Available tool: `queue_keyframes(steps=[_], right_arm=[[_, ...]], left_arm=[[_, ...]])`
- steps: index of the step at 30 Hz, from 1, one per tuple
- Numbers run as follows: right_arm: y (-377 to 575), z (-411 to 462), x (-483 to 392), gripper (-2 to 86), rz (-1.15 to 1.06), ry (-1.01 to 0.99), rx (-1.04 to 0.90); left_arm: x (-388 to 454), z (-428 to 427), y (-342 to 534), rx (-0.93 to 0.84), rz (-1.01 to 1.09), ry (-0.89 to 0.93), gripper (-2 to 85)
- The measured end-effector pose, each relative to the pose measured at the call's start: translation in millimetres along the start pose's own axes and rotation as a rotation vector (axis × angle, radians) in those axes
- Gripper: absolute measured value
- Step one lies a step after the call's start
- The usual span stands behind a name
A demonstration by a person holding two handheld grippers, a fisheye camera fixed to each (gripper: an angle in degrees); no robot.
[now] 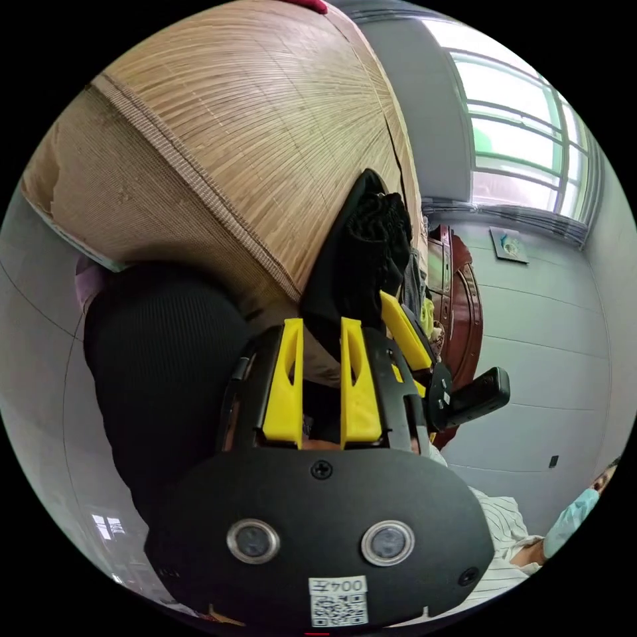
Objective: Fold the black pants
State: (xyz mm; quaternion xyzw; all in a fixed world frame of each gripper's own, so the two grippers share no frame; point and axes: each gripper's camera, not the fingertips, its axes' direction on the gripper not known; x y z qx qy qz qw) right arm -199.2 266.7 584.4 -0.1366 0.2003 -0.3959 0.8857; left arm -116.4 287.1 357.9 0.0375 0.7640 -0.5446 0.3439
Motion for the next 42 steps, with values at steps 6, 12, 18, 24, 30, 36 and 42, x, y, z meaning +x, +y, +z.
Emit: queue_keyframes(steps=[6, 12, 18, 24, 30, 36, 42], right_arm=[[-6.5, -10.1, -26.9, 20.3, -0.016, 0.052, -0.003], [-18.2, -7.8, -53.8, 12.0, -0.031, 0.301, 0.01], [-21.5, -26.2, -24.7, 5.2, 0.147, 0.179, 0.016], [-19.7, -46.6, 4.5, 5.2, 0.259, 0.067, 0.06], [-20.3, -37.3, -0.1, 5.5, 0.148, 0.139, 0.003], [-13.3, -26.5, 2.0, 6.5, 0.012, 0.194, -0.026], [13.2, -38.1, 38.4, 9.0, -0.028, 0.132, 0.011]], left_arm=[[12.2, -19.8, -15.9, 0.075, 0.056, -0.016, 3.1], [25.0, -31.0, -32.0, 0.075, 0.103, 0.051, 1.9], [1.1, -46.7, -43.9, 0.135, 0.09, 0.099, 5.6], [-2.7, -20.0, -71.2, 0.04, 0.131, 0.18, 21.8], [20.1, 7.8, -106.0, -0.019, 0.142, 0.159, 29.5], [34.7, 22.0, -132.1, -0.082, 0.162, 0.015, 24.4], [14.0, 17.4, -140.3, -0.03, 0.081, 0.012, 12.7]])
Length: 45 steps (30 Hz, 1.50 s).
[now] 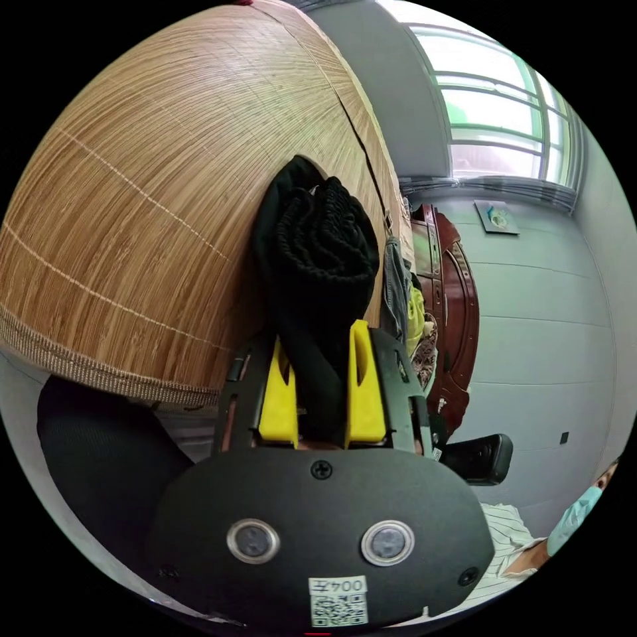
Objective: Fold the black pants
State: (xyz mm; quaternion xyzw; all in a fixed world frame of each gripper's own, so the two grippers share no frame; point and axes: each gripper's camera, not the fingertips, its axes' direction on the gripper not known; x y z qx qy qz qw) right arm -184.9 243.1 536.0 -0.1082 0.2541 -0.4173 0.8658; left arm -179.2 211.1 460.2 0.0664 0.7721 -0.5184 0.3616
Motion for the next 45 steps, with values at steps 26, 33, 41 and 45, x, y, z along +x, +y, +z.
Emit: queue_keyframes(steps=[26, 33, 41, 45], right_arm=[[161.4, 121.9, 386.9, 17.9, 1.014, -0.993, 0.295], [111.3, 134.2, 403.3, 16.9, 0.96, -1.015, 0.254], [32.0, 137.5, 409.1, 13.2, 0.885, -1.017, 0.204], [-10.8, 116.8, 399.7, 8.7, 0.886, -0.83, 0.145]], left_arm=[[-32.3, -36.6, -27.9, -0.022, -0.058, 0.049, 11.0], [-36.3, -56.9, -30.0, -0.03, -0.056, 0.063, 11.0], [-38.5, -84.6, -26.8, -0.027, -0.051, 0.056, 10.9], [-34.6, -105.0, -19.0, 0.011, -0.033, 0.023, 10.5]])
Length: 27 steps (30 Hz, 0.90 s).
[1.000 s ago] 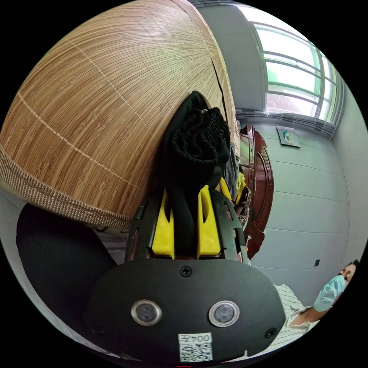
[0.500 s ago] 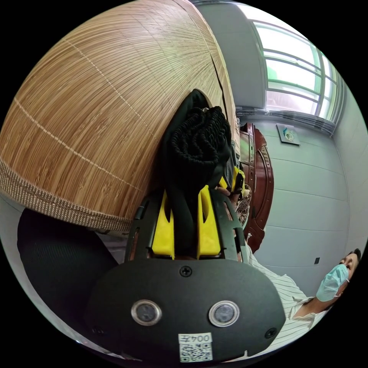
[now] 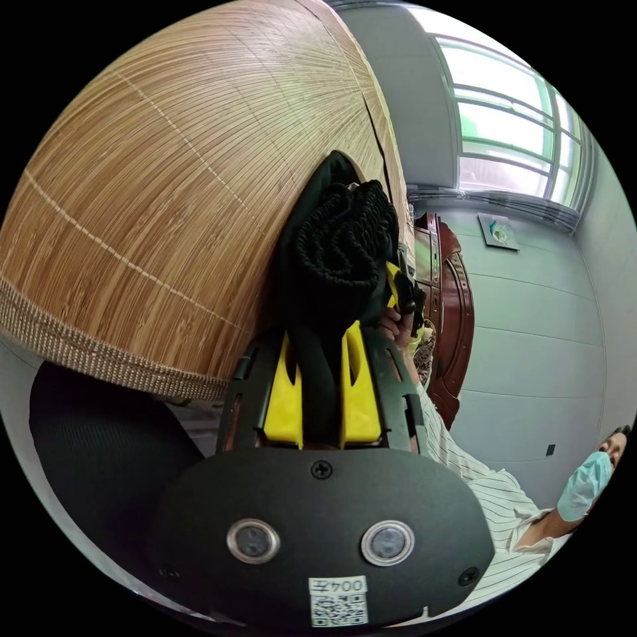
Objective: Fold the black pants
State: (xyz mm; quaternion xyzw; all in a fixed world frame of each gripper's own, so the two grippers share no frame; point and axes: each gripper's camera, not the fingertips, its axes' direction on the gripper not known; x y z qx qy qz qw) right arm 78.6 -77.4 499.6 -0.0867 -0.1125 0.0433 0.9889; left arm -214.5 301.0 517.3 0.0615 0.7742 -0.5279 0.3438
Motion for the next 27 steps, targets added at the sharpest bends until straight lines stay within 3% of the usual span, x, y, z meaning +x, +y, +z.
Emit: queue_keyframes(steps=[5, 11, 20, 27], right_arm=[[-18.5, 15.2, -132.2, 7.6, -0.227, 0.348, 0.007], [-42.8, 49.7, -303.9, 7.6, -0.52, 0.589, -0.005], [-118.2, 172.3, -510.8, 7.6, -0.733, 0.516, 0.0], [-198.2, 302.3, -635.8, 7.6, -0.816, 0.332, 0.085]], left_arm=[[29.0, -33.6, 14.0, 0.076, 0.1, -0.107, 10.0], [60.6, -117.0, 36.4, 0.224, 0.224, -0.118, 9.9], [40.4, -336.5, 54.9, 0.507, 0.246, -0.142, 10.0], [22.3, -542.5, 5.1, 0.683, 0.284, -0.403, 10.1]])
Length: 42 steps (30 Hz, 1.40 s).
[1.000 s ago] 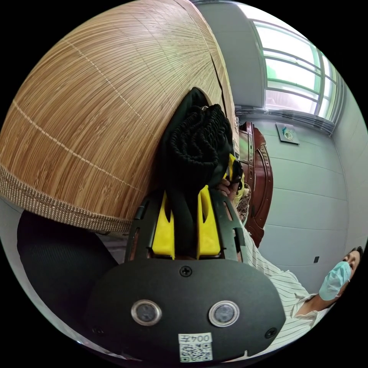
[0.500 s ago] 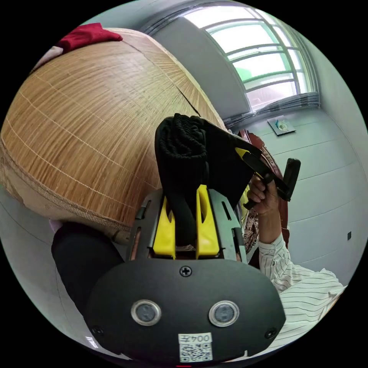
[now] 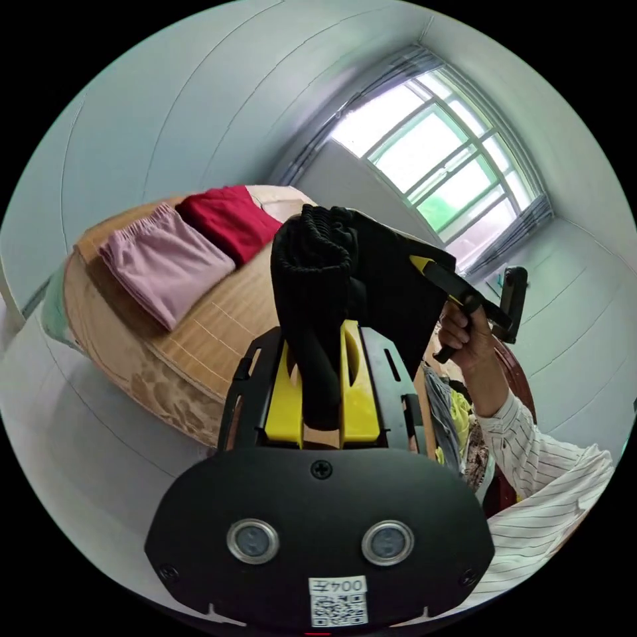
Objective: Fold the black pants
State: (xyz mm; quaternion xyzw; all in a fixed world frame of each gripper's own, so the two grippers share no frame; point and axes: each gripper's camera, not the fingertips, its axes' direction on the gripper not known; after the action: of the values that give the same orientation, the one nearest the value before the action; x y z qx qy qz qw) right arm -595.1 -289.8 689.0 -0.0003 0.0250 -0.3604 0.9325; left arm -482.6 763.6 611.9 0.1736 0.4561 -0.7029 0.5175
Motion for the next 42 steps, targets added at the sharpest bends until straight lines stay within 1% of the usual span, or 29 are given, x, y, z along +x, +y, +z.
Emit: queue_keyframes(steps=[2, 3, 5, 7, 9, 10, 14, 16, 17, 21, 23, 26, 29, 30, 31, 32, 34, 36, 37, 38, 39, 40, 41, 42], right_arm=[[-54.5, 39.1, -12.2, 7.6, 0.012, -0.058, 0.062], [-67.2, 49.1, -14.4, 7.6, 0.02, -0.072, 0.073], [-110.3, 91.0, -20.2, 7.6, 0.073, -0.122, 0.113], [-133.0, 125.1, -21.3, 7.6, 0.121, -0.158, 0.121], [-147.3, 159.9, -20.0, 7.6, 0.165, -0.191, 0.114], [-152.1, 182.7, -17.5, 7.6, 0.204, -0.213, 0.1], [-145.0, 252.4, -7.1, 7.6, 0.326, -0.245, 0.039], [-138.8, 276.8, -2.5, 7.6, 0.347, -0.234, 0.004], [-135.1, 290.9, 0.4, 7.6, 0.356, -0.225, -0.009], [-135.5, 323.6, 0.6, 7.6, 0.309, -0.138, -0.065], [-143.8, 337.1, -3.6, 7.6, 0.233, -0.084, -0.103], [-153.9, 351.6, -3.7, 7.7, 0.222, -0.071, -0.162], [-160.3, 364.4, -5.7, 8.3, 0.221, -0.049, -0.225], [-161.3, 366.9, -5.0, 8.5, 0.228, -0.064, -0.242], [-162.8, 370.2, -0.5, 9.4, 0.264, -0.094, -0.271], [-162.6, 369.0, 7.4, 10.2, 0.324, -0.126, -0.27], [-157.7, 359.0, 23.4, 10.8, 0.427, -0.173, -0.228], [-148.6, 338.4, 35.2, 9.9, 0.505, -0.107, -0.131], [-144.2, 320.9, 35.0, 8.2, 0.499, -0.031, -0.04], [-143.4, 308.0, 27.9, 7.9, 0.437, -0.006, 0.023], [-144.1, 303.5, 22.8, 7.7, 0.406, -0.004, 0.045], [-146.7, 298.2, 9.7, 7.2, 0.329, -0.031, 0.078], [-151.2, 298.6, -6.3, 6.7, 0.241, -0.066, 0.083], [-153.8, 300.8, -14.6, 6.6, 0.206, -0.084, 0.073]], left_arm=[[-26.6, -25.9, -42.8, 0.036, 0.024, -0.054, 10.1], [-42.2, -40.9, -69.5, 0.053, 0.046, -0.098, 10.1], [-66.6, -55.1, -107.4, 0.031, 0.072, -0.142, 10.1], [-103.6, -62.2, -149.3, -0.017, 0.073, -0.197, 10.1], [-132.0, -59.7, -173.6, -0.061, 0.071, -0.283, 10.1], [-152.7, -54.9, -186.4, -0.102, 0.052, -0.296, 10.1], [-203.7, -33.2, -203.7, -0.175, 0.017, -0.345, 10.0], [-231.1, -14.2, -204.2, -0.223, 0.029, -0.416, 9.9], [-238.5, -10.4, -203.1, -0.223, 0.023, -0.422, 9.9], [-279.6, 6.2, -187.9, -0.153, -0.006, -0.432, 9.7], [-296.5, 8.3, -183.9, -0.161, -0.029, -0.446, 9.8], [-329.7, -5.3, -181.9, -0.158, -0.108, -0.37, 10.2], [-370.6, -32.8, -177.7, -0.146, -0.255, -0.235, 11.2], [-389.7, -49.7, -172.0, -0.108, -0.335, -0.152, 11.5], [-407.3, -70.9, -162.8, -0.022, -0.412, -0.058, 11.8], [-414.3, -82.8, -157.2, 0.038, -0.444, -0.02, 11.6], [-432.2, -131.9, -132.3, 0.285, -0.509, 0.063, 10.4], [-427.8, -156.7, -123.3, 0.395, -0.454, 0.074, 8.9], [-416.9, -162.5, -124.5, 0.399, -0.381, 0.061, 7.8], [-410.0, -161.7, -126.5, 0.384, -0.341, 0.057, 7.2], [-396.0, -154.1, -130.5, 0.349, -0.267, 0.067, 5.8], [-383.1, -140.3, -134.4, 0.307, -0.206, 0.085, 4.2], [-377.3, -132.3, -136.3, 0.285, -0.183, 0.081, 3.6], [-366.9, -117.0, -139.3, 0.257, -0.138, 0.037, 2.5]])
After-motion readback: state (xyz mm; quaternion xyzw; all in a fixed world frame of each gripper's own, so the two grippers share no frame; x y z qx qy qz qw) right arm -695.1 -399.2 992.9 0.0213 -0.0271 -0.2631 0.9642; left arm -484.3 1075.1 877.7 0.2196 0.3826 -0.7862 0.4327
